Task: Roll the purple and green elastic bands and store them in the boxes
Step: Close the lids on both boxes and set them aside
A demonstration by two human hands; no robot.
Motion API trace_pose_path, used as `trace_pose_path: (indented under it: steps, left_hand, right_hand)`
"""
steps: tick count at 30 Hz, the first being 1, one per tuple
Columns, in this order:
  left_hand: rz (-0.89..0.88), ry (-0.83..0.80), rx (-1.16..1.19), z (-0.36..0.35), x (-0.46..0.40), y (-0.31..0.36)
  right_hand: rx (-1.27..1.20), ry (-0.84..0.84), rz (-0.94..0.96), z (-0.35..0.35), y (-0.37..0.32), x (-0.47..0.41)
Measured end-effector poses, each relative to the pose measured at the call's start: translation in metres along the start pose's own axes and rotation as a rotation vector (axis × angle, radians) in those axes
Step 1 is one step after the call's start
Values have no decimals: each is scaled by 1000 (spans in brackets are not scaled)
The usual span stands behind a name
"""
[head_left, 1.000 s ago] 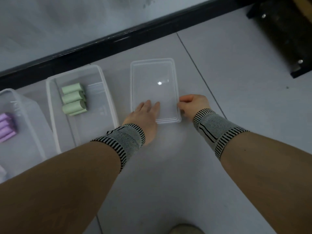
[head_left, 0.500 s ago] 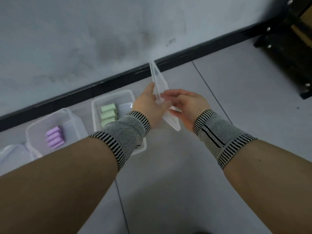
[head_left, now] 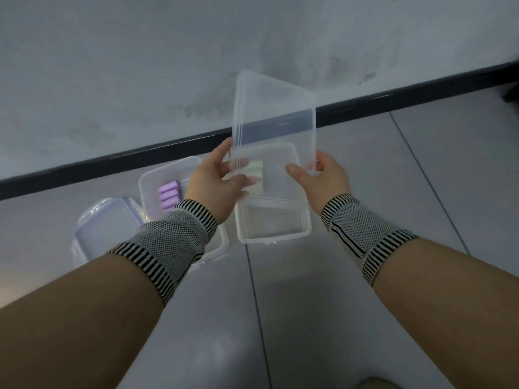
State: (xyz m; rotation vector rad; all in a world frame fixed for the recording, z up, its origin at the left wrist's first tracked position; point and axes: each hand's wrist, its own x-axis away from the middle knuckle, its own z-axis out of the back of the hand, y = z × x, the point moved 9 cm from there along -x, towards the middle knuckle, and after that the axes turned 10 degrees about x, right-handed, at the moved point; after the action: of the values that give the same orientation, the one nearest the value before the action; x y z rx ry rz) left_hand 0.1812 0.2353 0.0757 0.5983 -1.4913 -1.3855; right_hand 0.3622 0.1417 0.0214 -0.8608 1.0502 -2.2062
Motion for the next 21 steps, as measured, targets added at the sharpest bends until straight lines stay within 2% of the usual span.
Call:
trace_pose_path:
  steps: [3,10,14,21]
  left_hand:
    - [-2,23,-156,19,-4,-20]
    - [162,15,-290,26,-8,-78]
    - [230,5,-304,24,-9,-101]
    - [242,10,-433,25,-17,-112]
  right_hand:
    - [70,-6,24,-12,-2,0]
    - [342,-10,32,-27,30,-10]
    - [354,-45,-7,-32,47,-10]
    - [360,-7,-13,-31,55,-9]
